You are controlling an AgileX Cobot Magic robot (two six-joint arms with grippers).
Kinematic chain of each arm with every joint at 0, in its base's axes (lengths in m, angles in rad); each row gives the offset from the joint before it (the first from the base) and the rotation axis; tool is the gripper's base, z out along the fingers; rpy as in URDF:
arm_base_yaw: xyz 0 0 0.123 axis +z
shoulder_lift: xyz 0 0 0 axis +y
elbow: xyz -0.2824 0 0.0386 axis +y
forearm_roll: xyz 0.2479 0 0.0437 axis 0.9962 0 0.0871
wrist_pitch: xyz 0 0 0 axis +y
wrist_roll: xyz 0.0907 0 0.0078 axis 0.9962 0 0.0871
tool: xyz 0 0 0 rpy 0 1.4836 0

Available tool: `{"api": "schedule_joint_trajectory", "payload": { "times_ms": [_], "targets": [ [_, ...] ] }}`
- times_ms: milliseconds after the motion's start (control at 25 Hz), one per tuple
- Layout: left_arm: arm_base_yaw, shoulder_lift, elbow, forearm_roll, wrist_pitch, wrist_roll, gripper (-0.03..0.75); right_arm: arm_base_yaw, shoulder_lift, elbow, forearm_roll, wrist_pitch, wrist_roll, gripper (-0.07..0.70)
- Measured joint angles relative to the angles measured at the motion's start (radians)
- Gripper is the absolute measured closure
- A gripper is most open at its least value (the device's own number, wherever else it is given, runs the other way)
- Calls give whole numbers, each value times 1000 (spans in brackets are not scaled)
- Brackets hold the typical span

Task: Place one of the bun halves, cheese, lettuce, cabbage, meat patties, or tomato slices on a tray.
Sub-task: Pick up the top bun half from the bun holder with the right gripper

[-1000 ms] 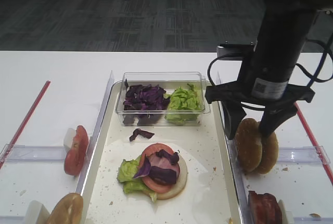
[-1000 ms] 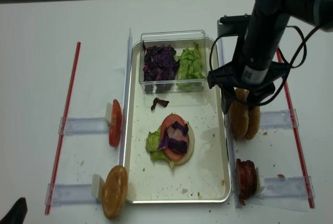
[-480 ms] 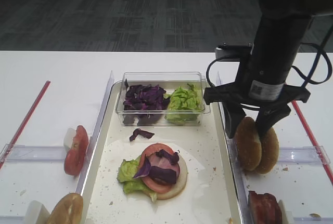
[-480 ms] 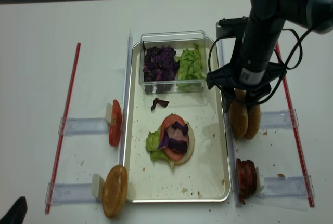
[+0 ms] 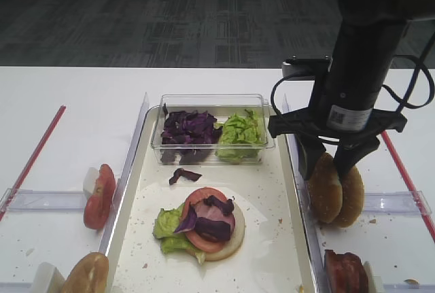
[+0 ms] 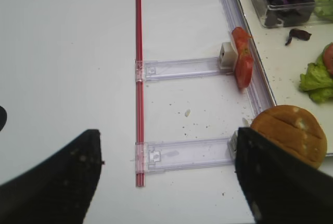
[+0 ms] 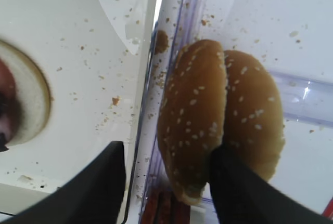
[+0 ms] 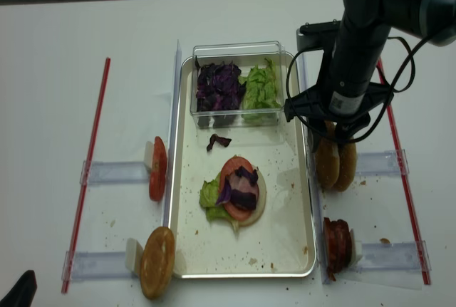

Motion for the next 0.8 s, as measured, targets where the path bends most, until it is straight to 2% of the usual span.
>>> {"api": "schedule_joint_trajectory", "payload": {
  "times_ms": [680, 800],
  "targets": [
    [0, 0, 0, 0, 0, 0, 222, 0, 29, -1, -15, -18, 0, 239],
    [0, 0, 0, 0, 0, 0, 222, 0, 29, -1, -15, -19, 0, 265]
  ]
}}
